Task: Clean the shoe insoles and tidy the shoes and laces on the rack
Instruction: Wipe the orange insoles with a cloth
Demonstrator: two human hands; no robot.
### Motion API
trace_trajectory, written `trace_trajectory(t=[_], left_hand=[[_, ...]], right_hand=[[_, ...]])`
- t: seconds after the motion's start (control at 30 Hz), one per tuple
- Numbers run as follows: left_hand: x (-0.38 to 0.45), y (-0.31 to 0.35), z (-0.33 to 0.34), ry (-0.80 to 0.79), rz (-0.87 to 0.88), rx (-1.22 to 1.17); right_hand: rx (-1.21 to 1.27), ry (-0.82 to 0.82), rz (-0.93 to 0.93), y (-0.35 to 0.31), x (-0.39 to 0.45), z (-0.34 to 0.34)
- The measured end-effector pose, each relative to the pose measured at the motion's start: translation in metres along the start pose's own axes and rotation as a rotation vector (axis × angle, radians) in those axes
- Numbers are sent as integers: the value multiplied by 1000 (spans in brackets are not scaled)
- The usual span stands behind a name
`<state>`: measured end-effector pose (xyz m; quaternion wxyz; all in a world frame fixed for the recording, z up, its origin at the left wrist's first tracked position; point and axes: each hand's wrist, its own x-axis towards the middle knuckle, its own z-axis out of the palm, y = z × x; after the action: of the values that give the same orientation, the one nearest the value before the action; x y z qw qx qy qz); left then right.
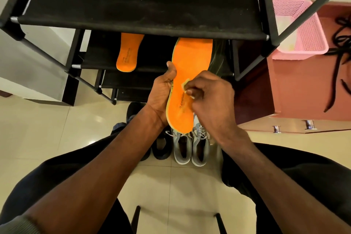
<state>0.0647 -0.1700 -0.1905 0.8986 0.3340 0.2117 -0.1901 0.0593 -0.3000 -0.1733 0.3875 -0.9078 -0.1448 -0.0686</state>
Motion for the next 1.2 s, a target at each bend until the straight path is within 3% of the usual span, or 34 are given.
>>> trace_trajectory(t=[0.1,0.17,0.3,0.47,0.63,0.8,1.0,1.2], left_hand=[[4,2,-12,-4,-20,-38],[6,2,-14,-8,-29,-33],[1,-1,5,-4,-5,59],[-6,-3,23,-15,5,253],[-5,1,22,-30,30,170],[-6,1,13,-27,3,51],[-9,-1,19,32,16,283],[-8,0,15,36,15,241]], right_hand=[[144,-74,-128,-20,-13,6],[113,-77,-168,-20,-12,8],[-143,41,-30,6,6,-5],[-98,133,152,30,20,-29],[-20,93,156,19,12,-13],[62,-66,-15,-3,-1,-2],[-249,35,78,22,11,-22],[-101,14,9,17,5,-16]])
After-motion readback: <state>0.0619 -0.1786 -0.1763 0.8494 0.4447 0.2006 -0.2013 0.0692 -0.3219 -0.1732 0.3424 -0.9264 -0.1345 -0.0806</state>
